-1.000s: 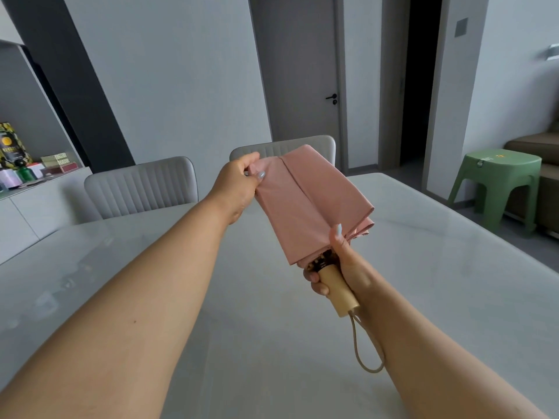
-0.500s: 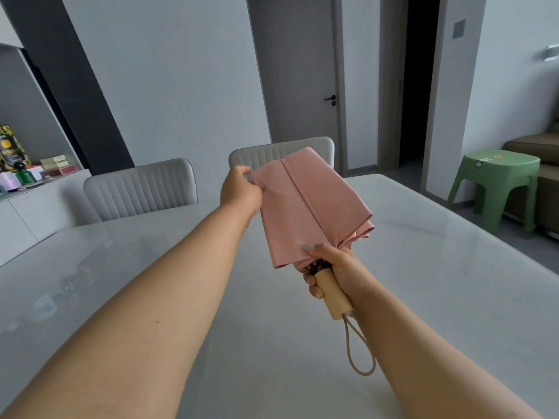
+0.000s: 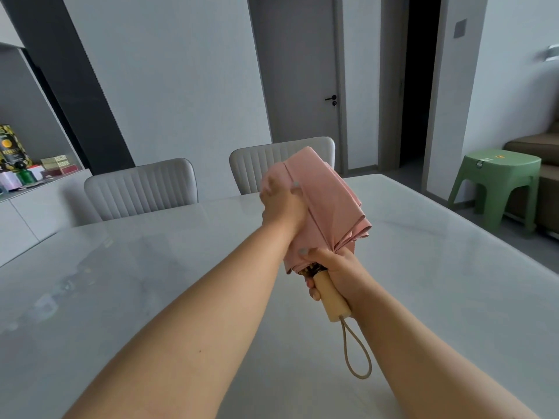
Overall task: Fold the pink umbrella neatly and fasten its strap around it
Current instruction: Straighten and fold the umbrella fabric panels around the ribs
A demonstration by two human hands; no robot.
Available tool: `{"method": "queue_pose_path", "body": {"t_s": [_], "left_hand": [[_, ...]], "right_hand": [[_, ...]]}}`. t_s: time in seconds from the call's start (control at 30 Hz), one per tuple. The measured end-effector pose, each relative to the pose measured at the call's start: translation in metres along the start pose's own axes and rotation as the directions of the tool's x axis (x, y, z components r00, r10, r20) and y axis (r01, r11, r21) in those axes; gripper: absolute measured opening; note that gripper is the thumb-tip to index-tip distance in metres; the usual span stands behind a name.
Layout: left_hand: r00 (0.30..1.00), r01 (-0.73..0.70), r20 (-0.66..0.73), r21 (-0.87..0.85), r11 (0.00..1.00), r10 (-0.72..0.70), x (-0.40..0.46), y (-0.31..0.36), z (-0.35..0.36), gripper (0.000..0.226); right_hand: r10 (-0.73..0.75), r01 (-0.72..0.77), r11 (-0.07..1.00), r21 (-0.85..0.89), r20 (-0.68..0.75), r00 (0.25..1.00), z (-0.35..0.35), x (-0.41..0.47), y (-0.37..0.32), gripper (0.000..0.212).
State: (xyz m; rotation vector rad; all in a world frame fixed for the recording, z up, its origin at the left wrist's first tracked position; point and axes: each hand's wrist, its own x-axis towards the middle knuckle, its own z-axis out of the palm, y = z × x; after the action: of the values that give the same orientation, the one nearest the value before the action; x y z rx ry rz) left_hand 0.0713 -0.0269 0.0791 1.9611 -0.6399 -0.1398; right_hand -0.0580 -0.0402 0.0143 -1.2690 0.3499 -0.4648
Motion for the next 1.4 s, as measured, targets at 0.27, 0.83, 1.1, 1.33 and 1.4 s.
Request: {"method": "queue_pose_path", "body": {"t_s": [0.27, 0.83, 1.1, 1.33, 1.4], "left_hand": [[0.976, 0.205, 0.167, -0.485, 0.850, -0.140, 0.001, -0.021, -0.012, 0.064], [0.933, 0.346, 0.325, -0.692, 0.634, -0.154, 0.009, -0.037, 0.004, 0.070], [0.933, 0.316, 0.347, -0.669, 0.673, -0.095, 0.012, -0.041, -0.003, 0.062], [0.978, 0.102, -0.137, -0.344, 0.933, -0.157, 0.018, 0.000, -0.044, 0.081], [0.978, -0.024, -0.207, -0.171, 0.985, -0.013, 0.026, 0.018, -0.059, 0.053]], "right_hand": [[-0.016, 0.016, 0.999, -0.028, 0.032, 0.999, 0.002, -0.003, -0.003, 0.008], [0.110, -0.149, 0.960, 0.238, 0.170, 0.979, -0.008, 0.003, -0.006, 0.053], [-0.007, 0.002, 0.995, 0.098, 0.050, 0.999, -0.008, 0.004, -0.003, 0.031], [-0.063, 0.063, 0.998, -0.004, 0.032, 0.998, -0.011, 0.006, -0.003, 0.030], [-0.061, 0.061, 0.998, -0.012, 0.044, 0.997, -0.011, 0.007, -0.003, 0.033]]}}
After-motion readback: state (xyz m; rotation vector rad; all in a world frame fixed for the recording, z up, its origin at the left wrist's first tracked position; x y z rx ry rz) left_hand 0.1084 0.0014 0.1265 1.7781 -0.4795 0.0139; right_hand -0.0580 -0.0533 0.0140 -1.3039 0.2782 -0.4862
